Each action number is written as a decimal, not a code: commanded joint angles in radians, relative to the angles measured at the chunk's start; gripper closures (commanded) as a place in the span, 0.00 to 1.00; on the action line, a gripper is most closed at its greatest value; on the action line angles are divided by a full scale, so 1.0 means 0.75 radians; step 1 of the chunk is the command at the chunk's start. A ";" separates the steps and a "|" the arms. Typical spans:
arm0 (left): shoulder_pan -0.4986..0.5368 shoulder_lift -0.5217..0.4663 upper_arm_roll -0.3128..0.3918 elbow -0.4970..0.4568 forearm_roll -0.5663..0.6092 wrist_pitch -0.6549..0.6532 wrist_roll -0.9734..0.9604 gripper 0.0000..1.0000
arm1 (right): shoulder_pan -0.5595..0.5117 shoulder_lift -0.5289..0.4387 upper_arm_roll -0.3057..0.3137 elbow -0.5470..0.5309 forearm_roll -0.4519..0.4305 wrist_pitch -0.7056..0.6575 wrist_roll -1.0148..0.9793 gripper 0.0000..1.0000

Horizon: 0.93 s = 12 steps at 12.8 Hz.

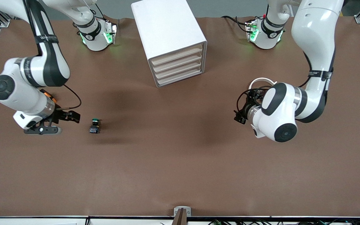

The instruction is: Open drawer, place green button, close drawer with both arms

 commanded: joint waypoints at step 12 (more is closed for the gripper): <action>-0.234 0.272 0.008 0.031 -0.483 -0.066 -0.635 0.00 | 0.069 0.362 -0.001 0.014 0.023 0.273 0.055 0.00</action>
